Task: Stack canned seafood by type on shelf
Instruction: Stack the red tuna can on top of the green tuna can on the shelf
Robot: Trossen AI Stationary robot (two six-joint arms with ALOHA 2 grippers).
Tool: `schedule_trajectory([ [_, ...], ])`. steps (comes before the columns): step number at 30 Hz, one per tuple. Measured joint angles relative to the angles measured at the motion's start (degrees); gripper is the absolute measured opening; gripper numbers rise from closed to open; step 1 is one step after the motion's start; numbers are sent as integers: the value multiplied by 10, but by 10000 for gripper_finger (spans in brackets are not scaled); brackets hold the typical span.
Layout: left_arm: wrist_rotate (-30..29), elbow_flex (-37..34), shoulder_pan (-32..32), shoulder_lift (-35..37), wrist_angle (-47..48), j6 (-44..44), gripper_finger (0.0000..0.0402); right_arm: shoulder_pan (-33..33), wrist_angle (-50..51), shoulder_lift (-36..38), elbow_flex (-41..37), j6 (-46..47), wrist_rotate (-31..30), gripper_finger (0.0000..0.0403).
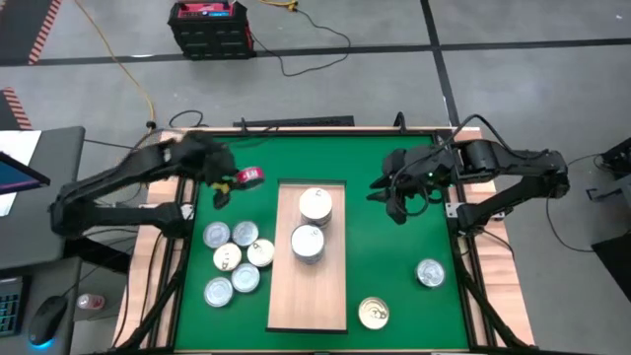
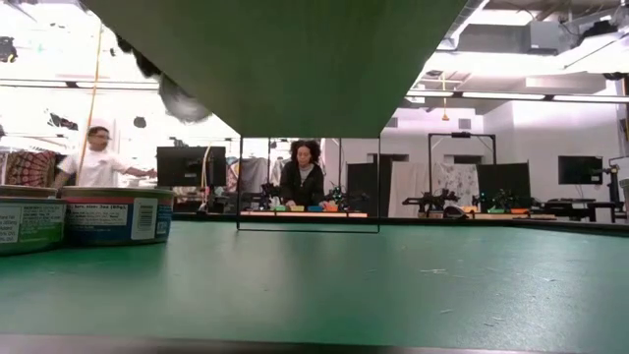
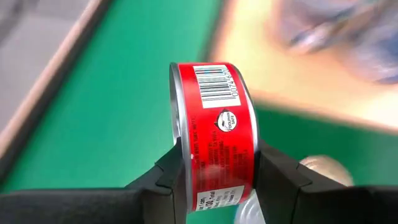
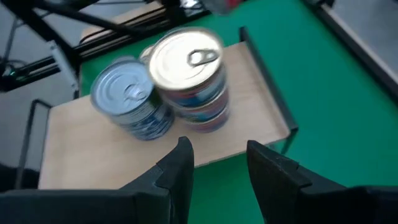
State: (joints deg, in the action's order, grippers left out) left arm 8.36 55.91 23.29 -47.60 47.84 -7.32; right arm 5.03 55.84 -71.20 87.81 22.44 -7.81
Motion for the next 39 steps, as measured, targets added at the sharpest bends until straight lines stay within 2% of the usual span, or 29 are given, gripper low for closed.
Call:
schedule_trajectory([
  [3,-43,1,-98,48,-50,-3,133,-13,-3,-3,0,-2,-12,172],
  [7,-124,1,-227,67,-112,-33,139,-26,-8,-14,0,1,-15,172],
  [12,-194,1,-358,40,-166,-117,142,-33,-5,-22,0,30,-37,172],
  [17,-281,19,-441,-2,-217,-185,143,-33,-7,-22,0,62,-44,172],
  [20,-313,41,-467,-33,-233,-205,143,-31,-7,-22,0,78,-45,172],
  [25,-320,87,-480,-105,-242,-248,144,-22,-12,-22,0,96,-82,172],
  [31,-324,132,-480,-190,-241,-350,144,-21,-12,-22,0,123,-118,172],
  [39,-326,155,-480,-226,-246,-479,144,-17,-16,-22,0,133,-118,172],
])
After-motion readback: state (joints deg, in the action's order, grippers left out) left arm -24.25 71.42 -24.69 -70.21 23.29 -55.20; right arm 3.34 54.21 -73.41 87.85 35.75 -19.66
